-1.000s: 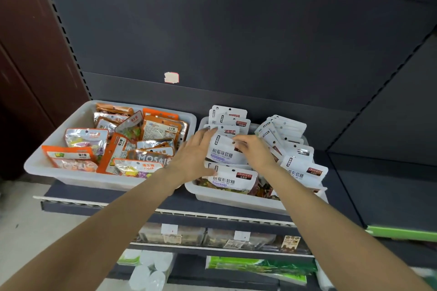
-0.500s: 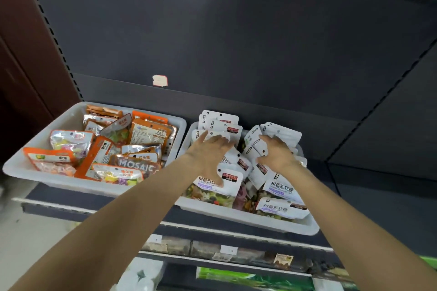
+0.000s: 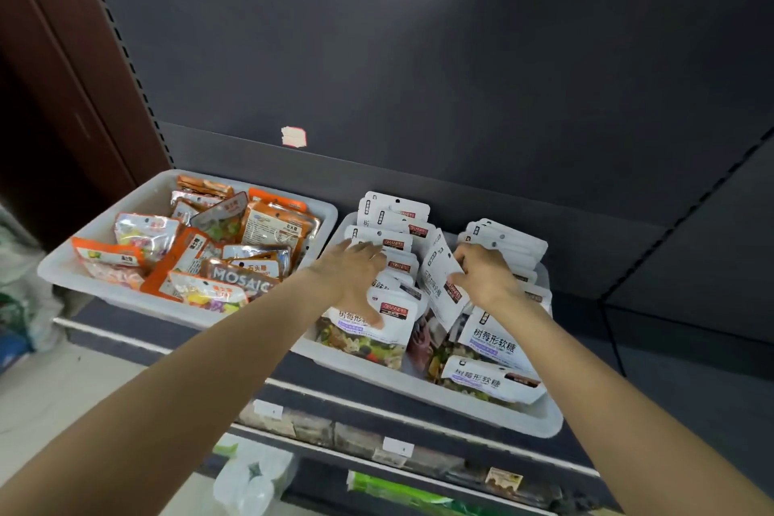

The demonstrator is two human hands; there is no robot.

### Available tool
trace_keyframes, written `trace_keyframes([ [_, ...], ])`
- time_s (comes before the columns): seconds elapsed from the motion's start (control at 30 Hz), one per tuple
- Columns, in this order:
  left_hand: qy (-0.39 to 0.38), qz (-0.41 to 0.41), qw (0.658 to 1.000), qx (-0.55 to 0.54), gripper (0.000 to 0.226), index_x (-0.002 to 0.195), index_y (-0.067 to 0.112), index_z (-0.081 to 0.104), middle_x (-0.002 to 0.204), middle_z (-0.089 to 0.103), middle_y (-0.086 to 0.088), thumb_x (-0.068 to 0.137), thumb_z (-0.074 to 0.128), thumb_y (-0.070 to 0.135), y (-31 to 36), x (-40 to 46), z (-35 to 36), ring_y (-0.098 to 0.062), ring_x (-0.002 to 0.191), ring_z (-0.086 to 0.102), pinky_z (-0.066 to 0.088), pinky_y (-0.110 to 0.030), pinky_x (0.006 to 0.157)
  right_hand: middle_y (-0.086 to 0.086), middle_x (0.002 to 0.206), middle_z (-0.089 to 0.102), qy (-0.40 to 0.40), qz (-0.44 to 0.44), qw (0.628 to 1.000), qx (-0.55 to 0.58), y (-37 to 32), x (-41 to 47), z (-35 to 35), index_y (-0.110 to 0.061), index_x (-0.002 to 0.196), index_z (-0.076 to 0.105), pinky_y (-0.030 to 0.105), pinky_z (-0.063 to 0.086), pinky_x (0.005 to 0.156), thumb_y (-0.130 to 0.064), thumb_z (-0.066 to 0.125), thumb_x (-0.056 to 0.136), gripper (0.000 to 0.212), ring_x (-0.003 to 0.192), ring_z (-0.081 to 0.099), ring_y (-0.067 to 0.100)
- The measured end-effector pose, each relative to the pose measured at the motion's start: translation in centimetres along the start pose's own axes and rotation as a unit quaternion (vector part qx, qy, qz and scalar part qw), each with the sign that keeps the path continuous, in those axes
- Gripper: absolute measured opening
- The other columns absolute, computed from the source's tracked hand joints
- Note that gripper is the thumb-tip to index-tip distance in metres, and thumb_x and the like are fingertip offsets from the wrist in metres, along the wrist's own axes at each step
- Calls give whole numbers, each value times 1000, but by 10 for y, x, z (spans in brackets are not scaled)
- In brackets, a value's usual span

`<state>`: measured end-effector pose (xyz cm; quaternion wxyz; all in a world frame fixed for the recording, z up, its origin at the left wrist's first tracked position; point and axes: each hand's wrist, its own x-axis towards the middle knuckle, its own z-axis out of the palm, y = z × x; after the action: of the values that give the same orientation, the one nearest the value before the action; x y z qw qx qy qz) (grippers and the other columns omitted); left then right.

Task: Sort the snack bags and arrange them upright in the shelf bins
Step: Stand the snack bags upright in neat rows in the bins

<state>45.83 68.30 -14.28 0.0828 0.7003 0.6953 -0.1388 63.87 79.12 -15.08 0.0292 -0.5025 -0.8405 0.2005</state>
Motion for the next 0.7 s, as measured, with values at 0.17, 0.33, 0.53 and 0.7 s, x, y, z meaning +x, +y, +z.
trace_keyframes([
  [0.17, 43, -13, 999, -13, 95, 142, 16, 24, 137, 47, -8, 72, 67, 63, 1, 2, 8, -28, 124, 45, 34, -42, 104, 13, 123, 50, 2, -34, 999, -25, 0, -7, -7, -21, 143, 31, 34, 45, 89, -6, 68, 82, 73, 110, 53, 28],
  [0.33, 48, -14, 999, -18, 84, 144, 23, 27, 140, 42, -4, 78, 62, 61, 0, -1, 16, -25, 130, 37, 29, -42, 107, 11, 137, 42, -11, -34, 999, -10, -1, -10, -6, -19, 145, 31, 32, 37, 100, -5, 65, 85, 70, 125, 43, 26],
  [0.53, 99, -10, 995, -21, 77, 141, 26, 27, 136, 44, -1, 80, 64, 56, 2, -7, 25, -24, 126, 41, 30, -40, 105, 12, 115, 56, -23, 47, 998, 24, -7, -4, -10, -11, 125, 44, 30, 44, 77, -11, 73, 81, 53, 105, 57, 28],
  [0.7, 155, -24, 987, 22, 84, 139, 24, 21, 139, 40, -2, 77, 69, 53, 10, -10, 24, -26, 123, 48, 26, -41, 109, 8, 117, 46, -21, 24, 999, -31, -8, -3, -6, -11, 88, 54, 32, 44, 80, -20, 72, 82, 22, 103, 51, 24],
])
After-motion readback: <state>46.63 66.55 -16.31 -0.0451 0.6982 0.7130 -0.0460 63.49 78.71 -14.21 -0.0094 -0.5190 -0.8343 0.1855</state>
